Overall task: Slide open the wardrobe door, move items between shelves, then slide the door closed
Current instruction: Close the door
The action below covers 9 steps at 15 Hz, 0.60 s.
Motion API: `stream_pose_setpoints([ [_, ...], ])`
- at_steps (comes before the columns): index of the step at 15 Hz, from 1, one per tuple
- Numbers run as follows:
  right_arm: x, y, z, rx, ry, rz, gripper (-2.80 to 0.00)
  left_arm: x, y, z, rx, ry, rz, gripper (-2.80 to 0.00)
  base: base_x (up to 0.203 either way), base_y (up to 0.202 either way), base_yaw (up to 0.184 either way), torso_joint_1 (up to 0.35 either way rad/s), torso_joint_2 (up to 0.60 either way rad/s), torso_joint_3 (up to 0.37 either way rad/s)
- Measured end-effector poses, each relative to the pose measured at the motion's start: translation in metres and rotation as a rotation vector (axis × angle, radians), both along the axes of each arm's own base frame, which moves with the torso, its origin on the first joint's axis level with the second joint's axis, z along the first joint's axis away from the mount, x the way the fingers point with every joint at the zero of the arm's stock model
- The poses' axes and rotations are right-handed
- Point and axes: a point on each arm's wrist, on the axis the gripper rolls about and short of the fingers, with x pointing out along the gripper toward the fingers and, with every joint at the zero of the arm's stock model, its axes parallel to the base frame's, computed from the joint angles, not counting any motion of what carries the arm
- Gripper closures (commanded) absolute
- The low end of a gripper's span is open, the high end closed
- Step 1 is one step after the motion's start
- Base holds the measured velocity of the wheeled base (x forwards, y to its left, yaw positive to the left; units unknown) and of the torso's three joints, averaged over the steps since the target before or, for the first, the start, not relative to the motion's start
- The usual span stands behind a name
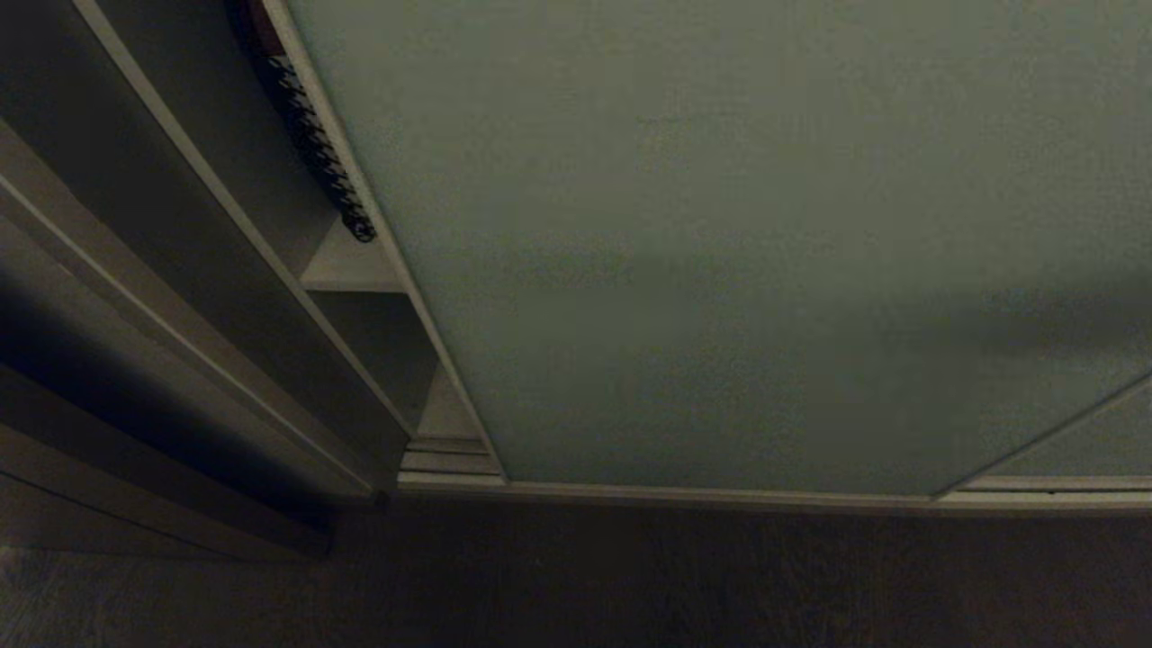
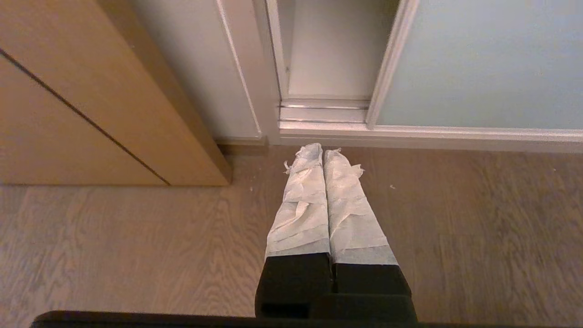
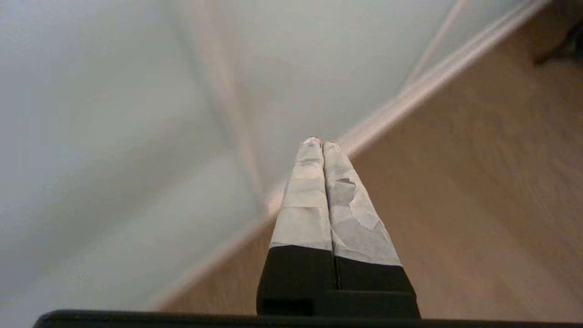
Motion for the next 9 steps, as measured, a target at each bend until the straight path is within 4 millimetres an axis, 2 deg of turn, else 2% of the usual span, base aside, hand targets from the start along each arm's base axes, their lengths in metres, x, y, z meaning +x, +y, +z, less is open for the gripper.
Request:
stream_pose_setpoints([
  [2,0.012,-0.026,0.018,-0.009,-0.036,-0.018,0.00,0.000,0.000,0.000,0.000,0.000,0.000,0.00,0.000,0.000,0.000,0.000,0.00,0.000],
  [5,0.026,-0.062,0.028,0.006,-0.067,-0.018,0.00,0.000,0.000,0.000,0.000,0.001,0.000,0.00,0.000,0.000,0.000,0.000,0.00,0.000],
  [7,0.034,-0.075,0.029,0.030,-0.080,0.047,0.00,0.000,0.000,0.000,0.000,0.000,0.000,0.00,0.000,0.000,0.000,0.000,0.00,0.000],
  [9,0.046,-0.080,0.027,0.089,-0.093,0.159,0.00,0.000,0.000,0.000,0.000,0.000,0.000,0.00,0.000,0.000,0.000,0.000,0.00,0.000],
])
